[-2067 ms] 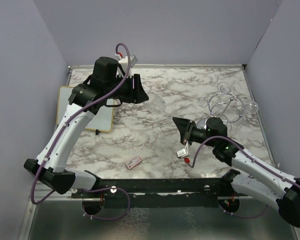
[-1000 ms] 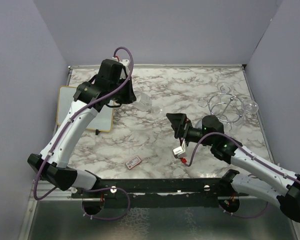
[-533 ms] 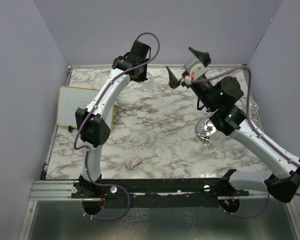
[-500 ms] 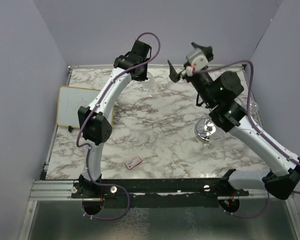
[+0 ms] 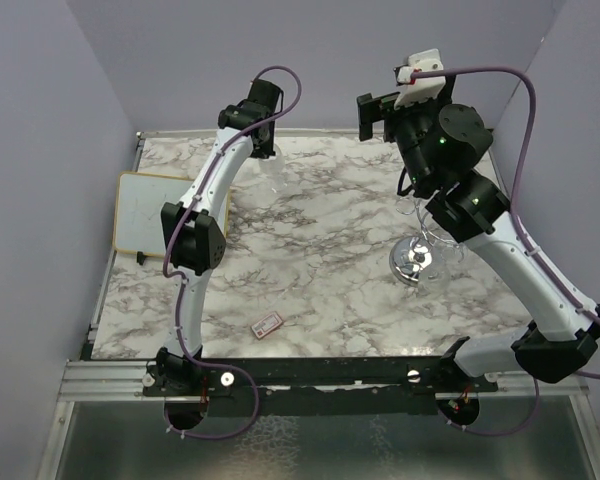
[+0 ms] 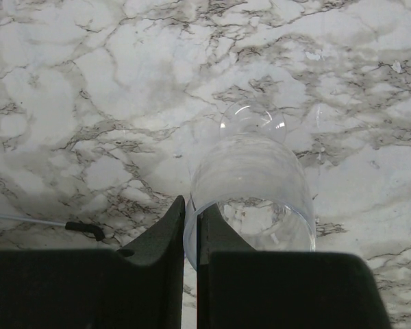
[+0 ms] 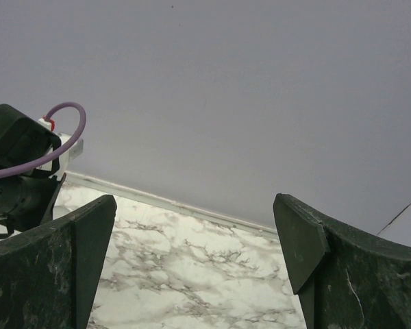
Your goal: Take the wine glass off the wine glass rack
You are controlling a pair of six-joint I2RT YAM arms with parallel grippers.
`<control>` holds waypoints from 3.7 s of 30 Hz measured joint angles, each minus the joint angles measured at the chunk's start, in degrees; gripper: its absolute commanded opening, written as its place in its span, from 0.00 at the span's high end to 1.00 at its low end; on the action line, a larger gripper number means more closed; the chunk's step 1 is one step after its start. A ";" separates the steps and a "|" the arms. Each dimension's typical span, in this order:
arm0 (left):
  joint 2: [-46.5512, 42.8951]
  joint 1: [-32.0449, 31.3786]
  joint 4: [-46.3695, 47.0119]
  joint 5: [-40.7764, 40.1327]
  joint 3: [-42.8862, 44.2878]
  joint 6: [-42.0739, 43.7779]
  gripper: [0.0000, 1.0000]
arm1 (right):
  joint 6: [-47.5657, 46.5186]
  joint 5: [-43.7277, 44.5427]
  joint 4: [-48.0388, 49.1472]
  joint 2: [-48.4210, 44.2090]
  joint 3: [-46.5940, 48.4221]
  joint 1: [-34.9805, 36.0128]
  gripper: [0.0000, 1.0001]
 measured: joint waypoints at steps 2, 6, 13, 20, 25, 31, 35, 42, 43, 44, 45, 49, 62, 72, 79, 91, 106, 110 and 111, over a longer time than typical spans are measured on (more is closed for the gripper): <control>0.22 0.17 0.00 -0.37 0.00 0.46 1.00 | 0.94 0.20 -0.98 -0.07 -0.26 0.00 0.00; 1.07 0.17 -0.07 -1.03 0.02 1.14 1.00 | 2.03 0.20 -2.19 -0.68 -1.42 0.00 0.00; 2.03 0.24 -0.50 -1.84 0.70 2.05 0.84 | 2.84 0.20 -2.34 -2.19 -2.51 0.00 0.00; 2.16 0.33 -0.66 -2.03 1.05 2.38 0.59 | 3.10 0.15 -2.34 -3.06 -3.39 0.00 0.00; 2.47 0.33 -0.85 -1.97 3.85 2.40 0.47 | 3.96 -0.20 -2.73 -3.74 -3.96 0.00 0.00; 2.21 0.33 0.02 -1.75 5.38 2.45 0.36 | 5.77 -1.40 -4.76 -5.79 -4.17 0.00 0.00; 1.14 0.33 0.00 -1.40 5.20 2.73 0.31 | 7.08 -1.92 -6.54 -7.87 -4.59 0.00 0.00; -9.99 0.33 0.09 -0.02 -1.36 3.10 0.25 | 10.54 -4.98 -11.13 -14.84 -7.61 0.00 0.00; -12.74 0.33 0.35 0.39 -3.17 3.13 0.23 | 11.17 -5.46 -11.96 -16.35 -8.41 0.00 0.00; -15.61 0.31 0.59 0.92 -5.20 3.10 0.22 | 11.72 -5.88 -12.76 -17.94 -9.29 0.00 0.00; -18.88 0.17 1.09 1.51 -7.63 3.10 0.22 | 12.48 -6.40 -13.88 -19.93 -10.25 0.00 0.00; -32.35 -0.42 4.55 6.08 -18.73 2.40 0.20 | 15.32 -7.69 -16.92 -26.43 -12.28 0.00 0.00; -60.67 -19.43 55.25 33.18 -80.13 -30.51 0.14 | 24.00 -9.16 -19.23 -36.35 -17.51 0.00 0.00; -50.07 -37.42 78.84 28.83 -82.68 -48.30 0.31 | 29.49 -9.11 -18.62 -38.16 -19.61 0.00 0.00; -39.98 -39.17 83.36 25.44 -79.14 -56.50 0.39 | 31.19 -8.90 -16.87 -41.03 -20.94 0.00 0.01; -28.17 -40.85 84.17 24.70 -69.77 -59.95 0.45 | 31.39 -7.96 -14.60 -43.76 -21.14 0.00 0.01; -26.43 -41.00 85.15 24.39 -65.33 -59.60 0.51 | 31.36 -7.28 -13.62 -44.52 -21.75 0.00 0.02; -25.81 -41.00 85.26 24.44 -64.52 -59.76 0.58 | 31.34 -7.28 -13.51 -44.52 -21.75 0.00 0.02; -25.68 -41.00 85.26 24.46 -64.46 -59.82 0.60 | 31.34 -7.28 -13.49 -44.52 -21.75 0.00 0.02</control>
